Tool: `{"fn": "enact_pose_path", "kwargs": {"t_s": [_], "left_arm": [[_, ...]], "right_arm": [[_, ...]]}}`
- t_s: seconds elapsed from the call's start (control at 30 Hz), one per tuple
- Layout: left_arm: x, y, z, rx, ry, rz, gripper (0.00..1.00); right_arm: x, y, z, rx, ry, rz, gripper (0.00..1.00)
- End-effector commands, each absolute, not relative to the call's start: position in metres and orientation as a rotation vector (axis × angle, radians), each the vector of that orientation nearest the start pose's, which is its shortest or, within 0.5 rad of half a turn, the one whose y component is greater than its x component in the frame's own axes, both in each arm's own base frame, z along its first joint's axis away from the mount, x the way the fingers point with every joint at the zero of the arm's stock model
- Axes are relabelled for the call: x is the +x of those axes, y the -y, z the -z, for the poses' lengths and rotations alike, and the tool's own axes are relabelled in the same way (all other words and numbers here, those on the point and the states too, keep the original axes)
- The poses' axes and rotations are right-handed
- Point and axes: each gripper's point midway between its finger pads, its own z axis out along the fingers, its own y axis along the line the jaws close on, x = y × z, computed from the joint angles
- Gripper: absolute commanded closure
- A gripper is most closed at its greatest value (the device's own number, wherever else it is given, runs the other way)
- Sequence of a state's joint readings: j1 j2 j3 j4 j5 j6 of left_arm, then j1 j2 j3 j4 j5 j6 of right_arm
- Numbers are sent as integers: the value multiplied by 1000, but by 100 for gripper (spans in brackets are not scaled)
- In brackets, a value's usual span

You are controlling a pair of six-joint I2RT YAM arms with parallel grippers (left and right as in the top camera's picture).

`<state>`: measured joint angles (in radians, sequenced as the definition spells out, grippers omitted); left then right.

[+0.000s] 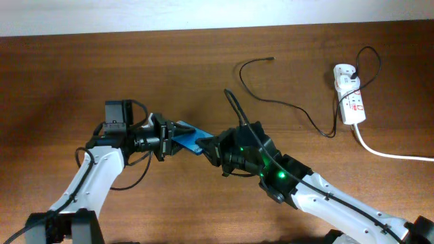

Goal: Plug charger to phone and switch on socket

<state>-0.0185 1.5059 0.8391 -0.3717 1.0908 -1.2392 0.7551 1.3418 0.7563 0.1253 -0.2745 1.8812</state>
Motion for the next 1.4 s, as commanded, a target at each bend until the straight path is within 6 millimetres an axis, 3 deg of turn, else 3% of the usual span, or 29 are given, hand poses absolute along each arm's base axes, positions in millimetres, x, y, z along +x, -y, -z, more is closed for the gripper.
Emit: {"fn": "enact_pose_path", "kwargs": {"t_s": [0.0, 0.17, 0.27, 0.5, 0.6, 0.73, 0.8, 0.87, 0.9, 0.97, 1.03, 1.1, 1.2, 1.23, 1.27, 1.3, 1.37], "left_arm": [[304, 166, -144, -1189, -2570, 1871, 74], [302, 168, -150, -1187, -2568, 1928, 80], [302, 168, -150, -1224, -2566, 1930, 100], [307, 164, -143, -1268, -2559, 1856, 100], [314, 164, -146, -1203, -2532, 1857, 100], [332, 168, -169, -932, -2435, 1923, 100], [333, 169, -173, -849, -2425, 1932, 100], [335, 169, -168, -853, -2429, 1931, 100], [336, 170, -164, -862, -2436, 1940, 100], [342, 172, -155, -862, -2436, 1982, 100], [348, 177, -148, -854, -2430, 2055, 100], [347, 195, -147, -838, -2455, 2123, 100], [336, 226, -171, -705, -2477, 2255, 100], [324, 227, -182, -574, -2497, 2331, 100], [316, 225, -186, -511, -2520, 2382, 100], [309, 219, -190, -459, -2533, 2429, 100], [310, 212, -192, -405, -2506, 2429, 100]], "right_arm": [[266, -319, -184, 1207, -2339, -1663, 96], [274, -317, -171, 1266, -2316, -1609, 96], [275, -319, -166, 1267, -2327, -1603, 96], [273, -318, -163, 1275, -2342, -1585, 70], [271, -315, -156, 1298, -2360, -1546, 60], [275, -264, -108, 1479, -2351, -1136, 40], [292, -239, -103, 1336, -2360, -1028, 27], [307, -210, -99, 1128, -2401, -906, 4], [307, -199, -94, 1117, -2422, -853, 1], [300, -164, -80, 1189, -2467, -707, 1], [293, -145, -85, 1172, -2482, -651, 2], [281, -131, -93, 1166, -2484, -591, 1], [259, -93, -101, 1198, -2433, -372, 1], [261, -79, -107, 1192, -2374, -301, 1], [268, -71, -110, 1071, -2371, -227, 1], [283, -75, -115, 846, -2393, -190, 1], [295, -82, -128, 818, -2357, -247, 7]]}}
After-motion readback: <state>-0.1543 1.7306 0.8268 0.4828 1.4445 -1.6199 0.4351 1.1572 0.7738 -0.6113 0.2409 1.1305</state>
